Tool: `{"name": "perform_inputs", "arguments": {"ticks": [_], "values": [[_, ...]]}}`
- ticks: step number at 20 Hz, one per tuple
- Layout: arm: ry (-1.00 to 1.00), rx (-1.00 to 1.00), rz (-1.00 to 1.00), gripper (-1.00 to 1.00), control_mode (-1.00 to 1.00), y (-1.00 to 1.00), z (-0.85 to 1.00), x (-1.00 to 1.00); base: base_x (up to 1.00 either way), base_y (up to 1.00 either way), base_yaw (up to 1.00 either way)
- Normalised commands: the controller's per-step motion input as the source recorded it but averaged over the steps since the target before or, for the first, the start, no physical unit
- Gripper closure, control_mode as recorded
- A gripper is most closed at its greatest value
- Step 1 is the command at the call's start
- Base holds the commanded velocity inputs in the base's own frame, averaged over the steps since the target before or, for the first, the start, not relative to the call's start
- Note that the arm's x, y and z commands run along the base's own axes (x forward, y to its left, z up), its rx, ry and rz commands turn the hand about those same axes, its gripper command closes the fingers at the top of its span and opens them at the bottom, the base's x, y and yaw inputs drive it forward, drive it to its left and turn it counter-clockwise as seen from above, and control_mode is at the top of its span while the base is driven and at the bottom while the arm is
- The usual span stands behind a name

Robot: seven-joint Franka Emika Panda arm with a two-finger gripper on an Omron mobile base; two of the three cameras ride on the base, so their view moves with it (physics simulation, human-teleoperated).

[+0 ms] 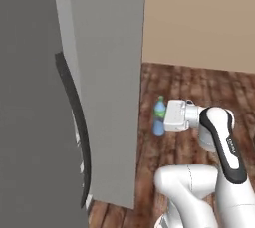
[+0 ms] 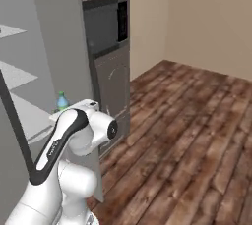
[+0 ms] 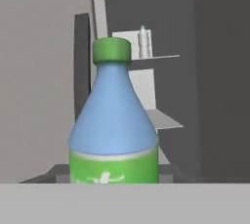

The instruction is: Take the bottled waters from the counter and place them in the freezer to freeze. Close the freezer door after placing the bottles.

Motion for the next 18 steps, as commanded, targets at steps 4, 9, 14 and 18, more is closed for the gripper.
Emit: {"name": "perform_inputs", "arguments": {"ticks": [4,9,14,18], "values": [[0.00,0.00,0.00,1.00,1.00,0.00,0.00,0.00,0.74,0.34,0.31],[0.00,0.00,0.00,1.00,1.00,0.00,0.00,0.00,0.24,0.49,0.47],[0.00,0.00,0.00,1.00,1.00,0.00,0.00,0.00,0.21,0.10,0.46],[0.00,0.00,0.00,1.00,1.00,0.00,0.00,0.00,0.47,-0.08,0.32]]}}
